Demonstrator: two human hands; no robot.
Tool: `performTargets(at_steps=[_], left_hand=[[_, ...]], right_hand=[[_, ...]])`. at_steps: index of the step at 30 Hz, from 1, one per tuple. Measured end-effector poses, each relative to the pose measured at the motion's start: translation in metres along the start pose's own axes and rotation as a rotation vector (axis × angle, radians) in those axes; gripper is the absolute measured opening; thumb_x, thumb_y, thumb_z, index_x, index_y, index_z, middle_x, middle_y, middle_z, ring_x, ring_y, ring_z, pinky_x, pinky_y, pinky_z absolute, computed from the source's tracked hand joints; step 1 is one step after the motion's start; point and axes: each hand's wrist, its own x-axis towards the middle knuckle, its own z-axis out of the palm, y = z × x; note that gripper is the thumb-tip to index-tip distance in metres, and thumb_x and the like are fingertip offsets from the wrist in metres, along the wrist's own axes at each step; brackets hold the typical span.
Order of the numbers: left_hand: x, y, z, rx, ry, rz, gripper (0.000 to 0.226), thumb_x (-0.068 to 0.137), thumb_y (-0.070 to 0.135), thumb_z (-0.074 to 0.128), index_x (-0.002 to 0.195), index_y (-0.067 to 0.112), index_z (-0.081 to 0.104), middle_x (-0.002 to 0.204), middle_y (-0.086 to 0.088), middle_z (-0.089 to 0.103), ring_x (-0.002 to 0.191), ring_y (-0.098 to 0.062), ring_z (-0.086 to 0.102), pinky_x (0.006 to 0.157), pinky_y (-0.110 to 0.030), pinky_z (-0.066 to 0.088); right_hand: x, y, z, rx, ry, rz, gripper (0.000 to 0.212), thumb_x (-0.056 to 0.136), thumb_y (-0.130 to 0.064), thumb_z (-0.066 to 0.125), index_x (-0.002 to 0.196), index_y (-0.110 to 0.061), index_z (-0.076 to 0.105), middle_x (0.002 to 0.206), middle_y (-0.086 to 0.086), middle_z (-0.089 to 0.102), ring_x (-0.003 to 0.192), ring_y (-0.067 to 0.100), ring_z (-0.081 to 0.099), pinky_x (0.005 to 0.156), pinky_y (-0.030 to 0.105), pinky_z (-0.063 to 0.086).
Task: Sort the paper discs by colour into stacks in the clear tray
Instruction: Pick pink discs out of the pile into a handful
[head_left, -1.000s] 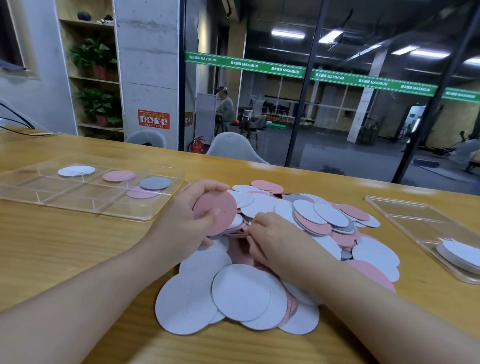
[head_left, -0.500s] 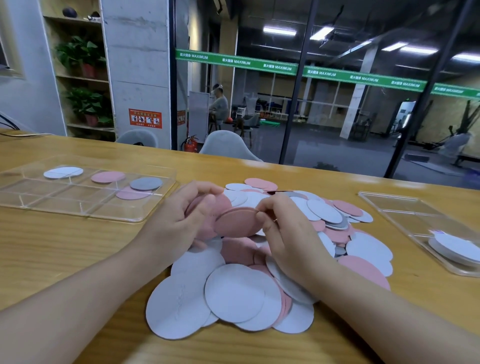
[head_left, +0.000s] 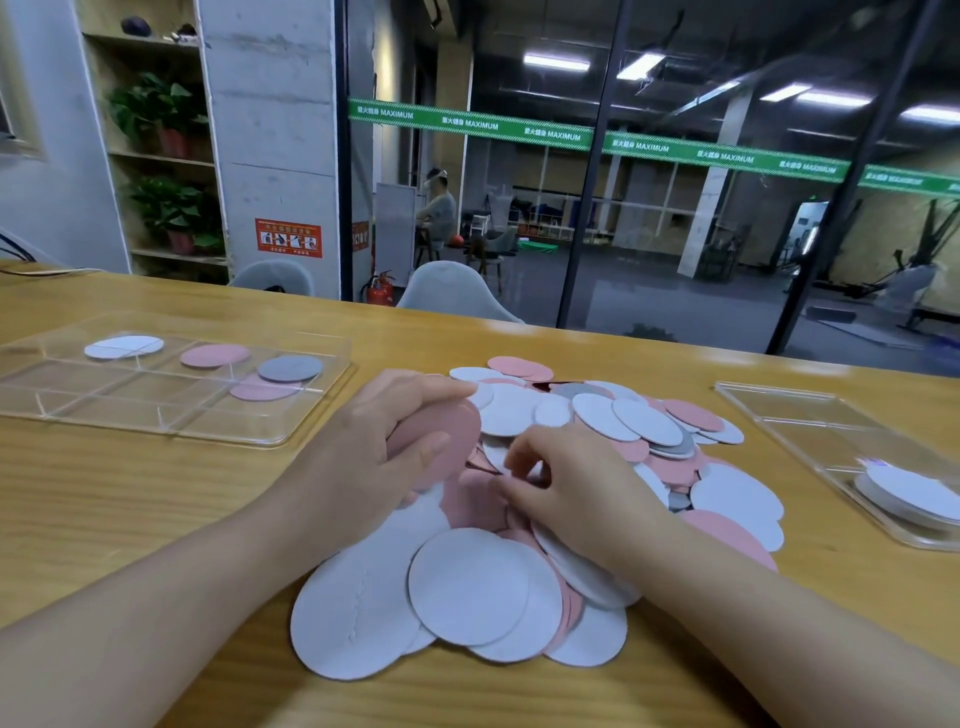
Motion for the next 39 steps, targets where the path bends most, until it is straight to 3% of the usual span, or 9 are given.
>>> performTargets(at_steps=[3, 6, 12, 15, 19, 23, 31, 36, 39], left_hand=[[0.001, 0.0, -0.002, -0.016, 0.025, -0.012, 0.051, 0.088, 0.004, 0.058, 0.103, 0.052, 0.06, 0.1, 0.036, 0.046, 0.097, 0.006, 0.048, 0.053, -0.028, 0.058], [0.001, 0.0, -0.003, 0.0, 0.015, -0.019, 0.05, 0.088, 0.005, 0.059, 0.102, 0.053, 0.058, 0.101, 0.036, 0.046, 0.098, 0.007, 0.048, 0.053, -0.026, 0.057], [0.001, -0.001, -0.002, -0.002, -0.007, -0.026, 0.05, 0.088, 0.005, 0.058, 0.103, 0.052, 0.058, 0.104, 0.033, 0.047, 0.099, 0.008, 0.047, 0.052, -0.021, 0.054], [-0.001, -0.002, -0.002, -0.015, -0.005, -0.037, 0.05, 0.088, 0.005, 0.059, 0.103, 0.053, 0.059, 0.105, 0.032, 0.048, 0.099, 0.006, 0.049, 0.053, -0.022, 0.055], [-0.001, -0.002, -0.001, -0.025, -0.001, -0.04, 0.049, 0.088, 0.005, 0.059, 0.103, 0.051, 0.059, 0.104, 0.033, 0.049, 0.098, 0.005, 0.05, 0.053, -0.022, 0.055], [0.001, -0.003, 0.0, -0.031, 0.038, -0.033, 0.048, 0.088, 0.005, 0.06, 0.101, 0.052, 0.061, 0.103, 0.031, 0.049, 0.098, 0.001, 0.051, 0.052, -0.023, 0.055], [0.006, -0.009, -0.002, -0.11, 0.182, -0.095, 0.044, 0.093, 0.013, 0.054, 0.098, 0.056, 0.06, 0.111, 0.017, 0.05, 0.093, -0.014, 0.057, 0.054, -0.03, 0.057], [0.007, -0.005, 0.001, -0.211, 0.185, -0.181, 0.03, 0.094, 0.022, 0.05, 0.094, 0.05, 0.061, 0.114, 0.011, 0.052, 0.086, -0.01, 0.062, 0.053, -0.03, 0.057], [0.005, 0.002, 0.001, -0.26, 0.141, -0.184, 0.018, 0.086, 0.034, 0.053, 0.099, 0.045, 0.06, 0.109, 0.009, 0.055, 0.073, -0.011, 0.066, 0.055, -0.043, 0.059]], right_hand=[[0.0, -0.005, -0.001, -0.126, -0.019, 0.053, 0.048, 0.076, -0.059, 0.058, 0.081, -0.012, 0.061, 0.08, -0.001, 0.061, 0.078, 0.016, 0.051, 0.067, 0.035, 0.046], [0.0, -0.013, -0.003, -0.174, -0.091, 0.062, 0.057, 0.071, -0.063, 0.058, 0.063, -0.008, 0.045, 0.064, 0.005, 0.048, 0.063, 0.02, 0.041, 0.052, 0.035, 0.031], [0.001, -0.016, -0.007, -0.05, -0.217, 0.14, 0.054, 0.074, -0.052, 0.067, 0.097, -0.004, 0.062, 0.095, 0.011, 0.065, 0.087, 0.025, 0.057, 0.077, 0.042, 0.048], [0.002, -0.017, -0.007, 0.03, -0.266, 0.177, 0.041, 0.074, -0.047, 0.07, 0.095, -0.013, 0.06, 0.09, 0.001, 0.066, 0.081, 0.016, 0.057, 0.071, 0.032, 0.046], [0.006, -0.015, -0.009, 0.15, -0.316, 0.202, 0.021, 0.074, -0.035, 0.075, 0.073, -0.023, 0.057, 0.061, -0.01, 0.057, 0.05, -0.001, 0.046, 0.045, 0.013, 0.032], [0.003, -0.014, -0.004, 0.221, -0.275, 0.177, 0.021, 0.077, -0.025, 0.071, 0.075, -0.008, 0.061, 0.059, -0.007, 0.048, 0.052, 0.006, 0.039, 0.051, 0.021, 0.031], [0.006, -0.002, -0.006, 0.391, 0.087, 0.168, 0.017, 0.091, -0.015, 0.058, 0.074, -0.014, 0.056, 0.063, -0.008, 0.047, 0.058, 0.005, 0.041, 0.054, 0.016, 0.033], [0.005, -0.003, -0.002, 0.486, 0.124, 0.129, 0.018, 0.092, -0.017, 0.058, 0.074, -0.019, 0.059, 0.072, -0.006, 0.055, 0.071, 0.012, 0.05, 0.067, 0.028, 0.041], [0.003, -0.006, -0.002, 0.542, 0.129, 0.138, 0.013, 0.089, -0.02, 0.063, 0.076, -0.019, 0.062, 0.074, -0.002, 0.064, 0.074, 0.017, 0.06, 0.07, 0.033, 0.048]])
